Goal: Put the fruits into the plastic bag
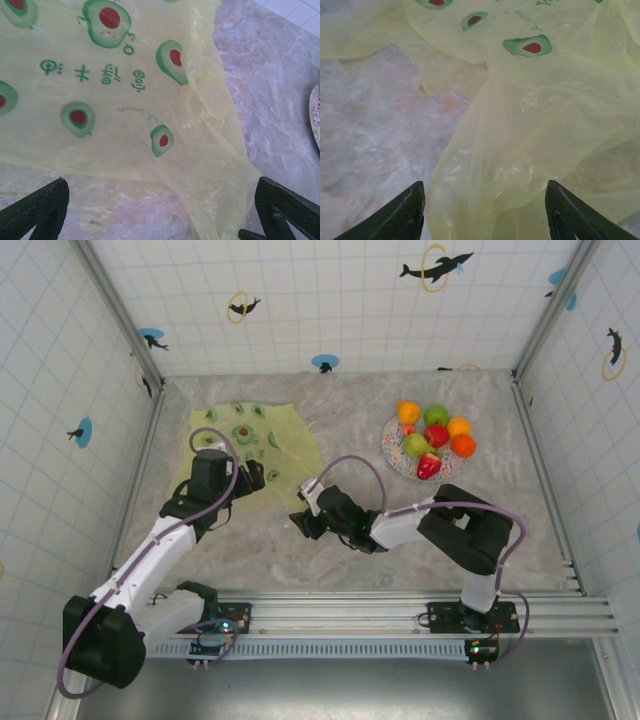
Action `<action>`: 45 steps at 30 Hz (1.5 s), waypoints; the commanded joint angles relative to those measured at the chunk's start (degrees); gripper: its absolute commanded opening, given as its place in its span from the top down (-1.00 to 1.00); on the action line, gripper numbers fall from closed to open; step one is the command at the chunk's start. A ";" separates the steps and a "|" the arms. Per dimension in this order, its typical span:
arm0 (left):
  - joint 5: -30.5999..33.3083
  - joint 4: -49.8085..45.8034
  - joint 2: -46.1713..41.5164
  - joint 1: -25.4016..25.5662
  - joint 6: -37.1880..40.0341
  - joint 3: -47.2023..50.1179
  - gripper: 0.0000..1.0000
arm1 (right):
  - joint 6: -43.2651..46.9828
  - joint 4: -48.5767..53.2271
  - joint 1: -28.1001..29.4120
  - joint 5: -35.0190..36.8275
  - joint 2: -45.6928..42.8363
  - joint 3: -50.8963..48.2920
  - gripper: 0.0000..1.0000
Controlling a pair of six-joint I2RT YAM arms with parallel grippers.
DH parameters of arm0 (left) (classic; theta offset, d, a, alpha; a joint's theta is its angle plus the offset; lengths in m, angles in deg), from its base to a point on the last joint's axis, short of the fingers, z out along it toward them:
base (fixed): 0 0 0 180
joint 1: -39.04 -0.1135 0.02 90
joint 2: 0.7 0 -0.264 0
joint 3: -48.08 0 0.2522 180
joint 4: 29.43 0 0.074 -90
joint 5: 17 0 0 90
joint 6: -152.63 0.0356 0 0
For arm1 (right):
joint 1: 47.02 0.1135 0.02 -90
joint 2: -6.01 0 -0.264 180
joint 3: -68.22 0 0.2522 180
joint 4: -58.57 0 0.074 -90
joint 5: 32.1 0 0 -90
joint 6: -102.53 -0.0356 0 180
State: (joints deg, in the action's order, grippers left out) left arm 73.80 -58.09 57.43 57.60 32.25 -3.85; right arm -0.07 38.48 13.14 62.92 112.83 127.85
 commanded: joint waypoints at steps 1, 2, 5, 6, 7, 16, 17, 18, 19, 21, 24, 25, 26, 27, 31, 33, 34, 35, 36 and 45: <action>2.78 -4.71 -0.25 -0.37 3.89 -4.31 -0.94 | -0.81 -0.09 0.22 2.38 0.50 2.38 0.08; 3.16 -5.60 0.01 -0.37 4.56 -5.24 -0.94 | -0.85 0.39 0.20 3.07 -0.14 2.23 0.22; 3.20 -6.44 0.37 -0.37 6.72 -7.34 -0.92 | -0.40 3.49 -0.38 4.31 -2.85 2.13 0.53; 2.84 -6.38 0.44 -0.37 7.47 -7.91 -0.91 | 0.15 4.69 -0.61 4.30 -3.97 1.92 0.59; 1.91 -6.22 0.56 -0.38 8.57 -8.53 -0.91 | 0.90 5.88 -1.00 4.10 -5.57 1.50 0.65; -1.59 -4.89 2.82 4.78 23.55 -12.36 -0.76 | 5.08 10.98 -9.31 -7.78 -20.24 -4.71 1.00; -2.00 -4.51 3.10 5.38 26.16 -12.14 -0.76 | 5.13 11.15 -10.87 -10.33 -21.43 -5.15 1.00; -2.80 -3.95 3.25 5.34 28.53 -11.71 -0.75 | 5.05 11.39 -12.01 -11.99 -22.26 -5.47 1.00; -4.11 -3.42 3.37 7.45 31.28 -11.03 -0.75 | 4.84 11.41 -13.53 -13.89 -23.22 -5.76 1.00; -6.34 -2.18 3.48 7.96 36.05 -9.22 -0.75 | 3.69 10.81 -15.94 -17.19 -24.56 -6.09 1.00; -9.34 -0.85 3.56 8.80 42.76 -6.50 -0.80 | -0.26 7.97 -18.79 -20.46 -25.32 -6.35 1.00; -9.11 -0.22 3.65 9.23 44.78 -5.59 -0.83 | -1.78 7.21 -19.36 -21.03 -25.20 -6.25 1.00; -8.08 0.52 3.95 9.55 46.27 -4.72 -0.85 | -3.26 6.85 -19.83 -21.96 -24.96 -5.93 1.00; -6.73 1.00 4.44 9.80 47.22 -4.30 -0.86 | -4.30 6.82 -20.23 -22.80 -24.68 -5.50 1.00; -0.23 1.35 8.42 9.89 51.12 -4.30 -0.89 | -7.56 6.41 -22.07 -25.96 -24.30 -4.65 1.00; 1.60 2.90 10.37 9.90 53.07 -3.82 -0.92 | -8.60 6.26 -23.08 -26.55 -24.25 -4.39 1.00; 1.84 4.14 11.49 9.92 53.71 -3.33 -0.94 | -9.03 6.37 -23.61 -28.84 -24.14 -4.14 1.00; 1.37 5.35 12.58 9.91 53.75 -3.14 -0.95 | -9.61 6.31 -24.11 -29.54 -24.04 -3.95 1.00; 0.57 6.25 13.92 9.95 53.47 -3.22 -0.95 | -10.06 6.08 -24.48 -30.16 -23.84 -3.88 1.00; 10.22 17.32 25.39 10.19 49.02 -4.25 -0.49 | -9.90 7.21 -26.05 -33.05 -23.31 -2.29 1.00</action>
State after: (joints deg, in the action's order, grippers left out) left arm 79.41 -45.93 81.43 67.51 82.18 -7.91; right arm -9.66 46.61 -12.35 31.84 89.43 122.84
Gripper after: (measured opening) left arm 0.773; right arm 0.056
